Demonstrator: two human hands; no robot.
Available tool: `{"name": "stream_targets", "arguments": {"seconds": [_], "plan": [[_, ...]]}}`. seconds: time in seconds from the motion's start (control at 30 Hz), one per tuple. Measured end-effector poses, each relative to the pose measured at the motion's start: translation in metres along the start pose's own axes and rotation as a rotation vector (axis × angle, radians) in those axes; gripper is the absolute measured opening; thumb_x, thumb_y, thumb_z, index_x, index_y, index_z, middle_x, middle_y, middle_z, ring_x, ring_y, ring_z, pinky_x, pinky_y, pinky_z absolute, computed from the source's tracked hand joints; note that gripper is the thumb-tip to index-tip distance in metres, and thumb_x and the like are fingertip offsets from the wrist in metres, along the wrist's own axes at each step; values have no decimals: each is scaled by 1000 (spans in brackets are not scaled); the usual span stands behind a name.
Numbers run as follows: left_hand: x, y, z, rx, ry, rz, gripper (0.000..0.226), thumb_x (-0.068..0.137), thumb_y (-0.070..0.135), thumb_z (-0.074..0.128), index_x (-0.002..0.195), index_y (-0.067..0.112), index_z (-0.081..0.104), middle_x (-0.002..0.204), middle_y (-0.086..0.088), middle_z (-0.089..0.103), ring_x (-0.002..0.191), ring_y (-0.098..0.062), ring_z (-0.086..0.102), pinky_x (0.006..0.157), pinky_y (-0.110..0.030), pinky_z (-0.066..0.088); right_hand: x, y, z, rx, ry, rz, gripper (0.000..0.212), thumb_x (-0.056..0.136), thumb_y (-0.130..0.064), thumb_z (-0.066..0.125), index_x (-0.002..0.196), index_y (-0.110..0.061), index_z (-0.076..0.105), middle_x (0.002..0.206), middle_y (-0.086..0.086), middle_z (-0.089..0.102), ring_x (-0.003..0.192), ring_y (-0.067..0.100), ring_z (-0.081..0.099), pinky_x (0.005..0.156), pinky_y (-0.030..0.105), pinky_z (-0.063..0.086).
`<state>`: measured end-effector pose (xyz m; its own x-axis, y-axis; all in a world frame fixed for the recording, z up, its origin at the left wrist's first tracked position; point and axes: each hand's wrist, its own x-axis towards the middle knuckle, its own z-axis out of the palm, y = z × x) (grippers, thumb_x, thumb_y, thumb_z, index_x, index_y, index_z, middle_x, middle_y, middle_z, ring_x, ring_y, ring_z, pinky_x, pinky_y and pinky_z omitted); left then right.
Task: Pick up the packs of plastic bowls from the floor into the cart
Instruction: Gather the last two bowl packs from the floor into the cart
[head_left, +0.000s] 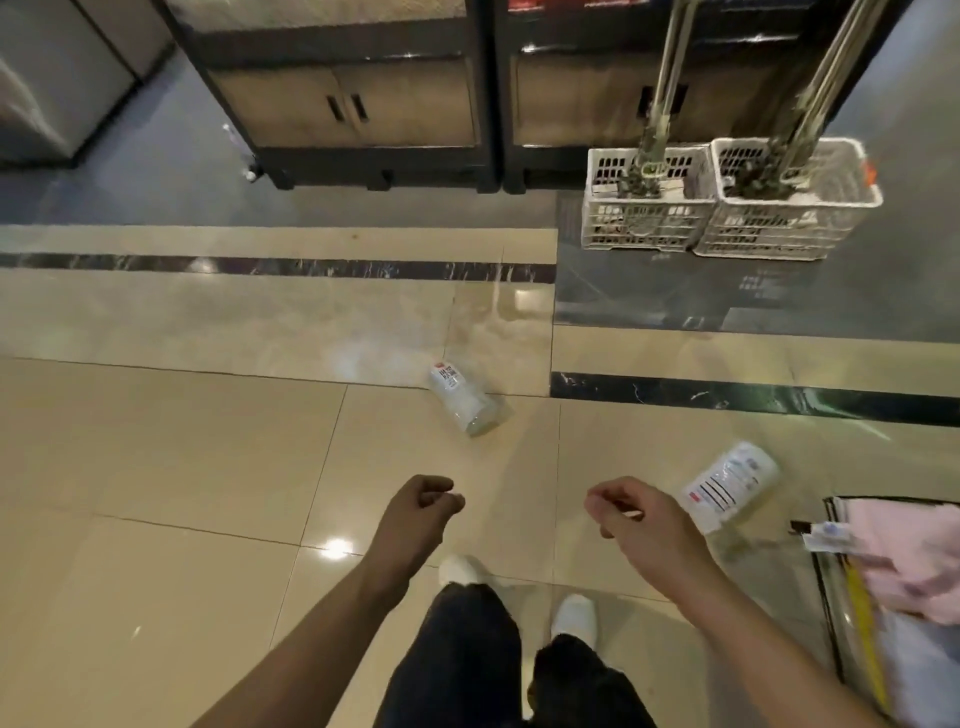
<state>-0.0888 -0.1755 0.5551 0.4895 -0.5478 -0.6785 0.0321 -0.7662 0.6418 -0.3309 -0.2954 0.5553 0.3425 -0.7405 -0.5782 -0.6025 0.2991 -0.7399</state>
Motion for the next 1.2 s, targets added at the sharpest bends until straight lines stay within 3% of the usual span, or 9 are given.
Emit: {"name": "stream_targets", "arguments": {"seconds": [0.1,0.23,0.37,0.53,0.63,0.77,0.87,1.0,1.2], "plan": [[63,25,5,18,-17,-50,32,98,25,67,129,19,63,121,-4,68,109,-22,66,93,-38,56,52,-8,-12,7,18,66,6,98,-36,69,102,-34,74,103,-14,74,99,11,70,70,20,46],[168,43,20,55,-23,-120,37,96,27,71,130,21,60,125,-5,67,113,-23,65,105,-46,53,133,-2,-17,52,88,173,3,97,-35,71,97,-35,74,99,-12,76,98,13,71,71,24,47],[320,30,65,111,41,-113,49,91,33,76,136,24,56,132,-6,62,113,-25,64,95,-41,53,267,38,11,82,161,214,9,96,-38,70,104,-33,73,107,-15,73,97,1,64,74,21,46],[545,-48,143,122,234,-133,80,87,39,81,153,17,43,150,-17,47,120,-34,58,87,-37,46,474,138,93,61,117,110,27,97,-44,69,121,-33,68,113,-16,68,94,-4,59,67,14,41],[656,-107,165,135,390,-224,112,75,52,89,162,25,24,161,-21,28,141,-43,43,109,-51,46,572,196,134,29,83,65,31,96,-47,69,124,-33,66,117,-13,65,94,4,62,67,20,43],[768,-174,161,-13,459,-244,147,59,58,97,165,31,-2,167,-18,24,150,-40,34,115,-56,40,650,272,165,10,69,62,36,94,-48,70,127,-35,65,120,-13,63,102,11,63,70,17,43],[810,-196,176,-116,456,-167,141,63,47,98,163,27,1,155,-13,46,138,-38,52,109,-55,49,680,314,173,40,76,70,34,93,-46,71,126,-37,65,121,-12,63,97,4,62,70,13,41],[817,-187,207,39,539,-100,131,68,51,92,163,36,4,154,-20,48,132,-46,54,106,-57,51,694,344,170,69,117,115,43,92,-46,73,132,-36,62,130,-7,62,105,14,63,79,25,45],[760,-140,297,268,208,213,135,60,50,95,164,34,10,152,-6,53,131,-32,58,107,-54,54,658,364,112,137,328,198,56,94,-46,70,145,-34,49,140,-1,50,114,16,55,88,28,42]]}}
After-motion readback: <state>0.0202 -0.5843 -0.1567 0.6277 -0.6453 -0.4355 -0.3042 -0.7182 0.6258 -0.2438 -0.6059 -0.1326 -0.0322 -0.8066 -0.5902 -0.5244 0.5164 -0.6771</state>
